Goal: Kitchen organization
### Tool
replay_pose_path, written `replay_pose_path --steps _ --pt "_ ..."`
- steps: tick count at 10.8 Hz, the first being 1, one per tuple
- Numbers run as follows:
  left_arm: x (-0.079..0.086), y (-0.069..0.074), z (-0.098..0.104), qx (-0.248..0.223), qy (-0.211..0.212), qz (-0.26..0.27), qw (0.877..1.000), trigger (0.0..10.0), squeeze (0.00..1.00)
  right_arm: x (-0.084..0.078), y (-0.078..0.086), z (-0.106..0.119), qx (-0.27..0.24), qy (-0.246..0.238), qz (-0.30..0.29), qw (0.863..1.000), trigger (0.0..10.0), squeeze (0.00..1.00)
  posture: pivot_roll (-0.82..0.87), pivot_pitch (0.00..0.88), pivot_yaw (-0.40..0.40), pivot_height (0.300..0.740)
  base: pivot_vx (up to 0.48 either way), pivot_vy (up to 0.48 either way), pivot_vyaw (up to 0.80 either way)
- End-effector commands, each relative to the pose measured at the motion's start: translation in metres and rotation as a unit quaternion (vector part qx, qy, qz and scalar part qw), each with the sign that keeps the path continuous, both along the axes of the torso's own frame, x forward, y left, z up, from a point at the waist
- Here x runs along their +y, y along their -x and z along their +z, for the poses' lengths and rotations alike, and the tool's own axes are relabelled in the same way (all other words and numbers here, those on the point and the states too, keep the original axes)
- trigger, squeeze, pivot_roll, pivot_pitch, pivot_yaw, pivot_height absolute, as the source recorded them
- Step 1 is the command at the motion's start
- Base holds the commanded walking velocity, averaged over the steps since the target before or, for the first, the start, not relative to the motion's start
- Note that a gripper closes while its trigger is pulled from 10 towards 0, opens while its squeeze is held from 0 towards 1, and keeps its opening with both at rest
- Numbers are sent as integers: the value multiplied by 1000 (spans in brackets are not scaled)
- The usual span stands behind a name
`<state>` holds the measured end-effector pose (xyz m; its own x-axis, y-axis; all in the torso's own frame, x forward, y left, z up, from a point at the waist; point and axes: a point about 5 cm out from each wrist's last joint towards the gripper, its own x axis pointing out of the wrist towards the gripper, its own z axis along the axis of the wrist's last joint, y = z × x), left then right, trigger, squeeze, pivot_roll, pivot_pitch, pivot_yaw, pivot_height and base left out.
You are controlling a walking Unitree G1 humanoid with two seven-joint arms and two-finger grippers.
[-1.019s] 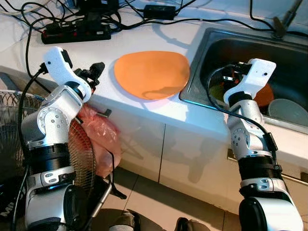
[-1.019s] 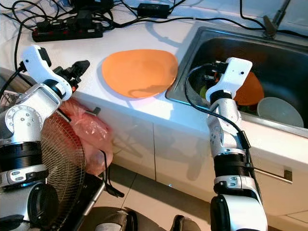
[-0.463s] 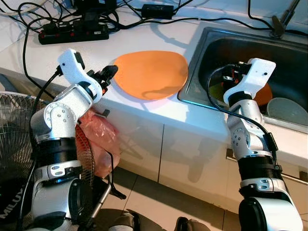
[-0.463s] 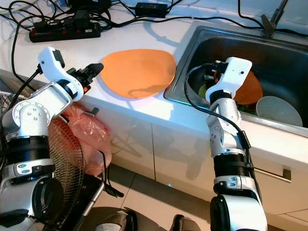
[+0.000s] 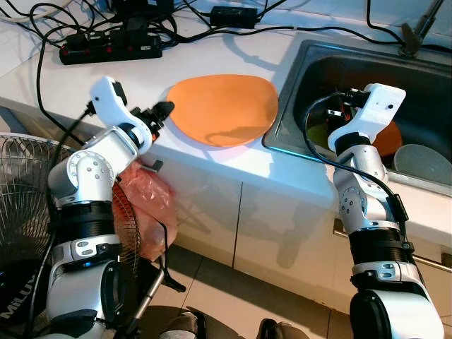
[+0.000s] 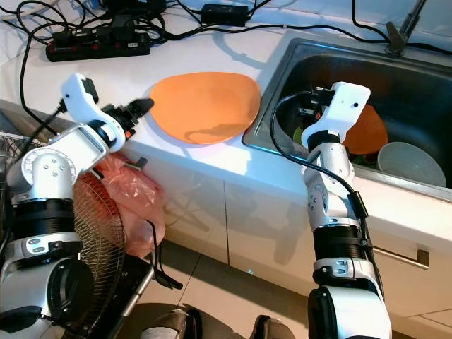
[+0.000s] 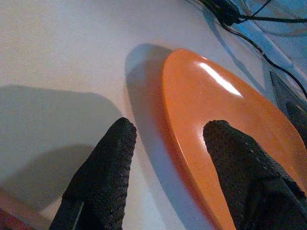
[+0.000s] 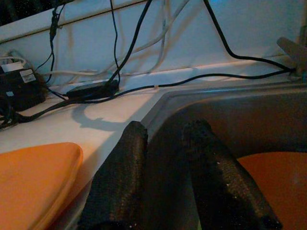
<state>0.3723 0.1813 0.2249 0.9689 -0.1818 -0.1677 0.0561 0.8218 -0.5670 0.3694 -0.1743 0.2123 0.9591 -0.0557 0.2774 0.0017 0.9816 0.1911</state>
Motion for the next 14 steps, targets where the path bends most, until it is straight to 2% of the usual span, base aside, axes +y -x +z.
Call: replay_pose_path --steps 1,14 --pt "-4 -1 -3 11 -1 -4 1000 10000 0 1 2 -1 1 5 -1 1000 10000 0 20 119 60 740 0 0 0" --pt "-41 -10 -19 40 29 -47 998 10000 0 -3 6 4 -5 -3 -10 1000 10000 0 -17 143 61 740 0 0 0"
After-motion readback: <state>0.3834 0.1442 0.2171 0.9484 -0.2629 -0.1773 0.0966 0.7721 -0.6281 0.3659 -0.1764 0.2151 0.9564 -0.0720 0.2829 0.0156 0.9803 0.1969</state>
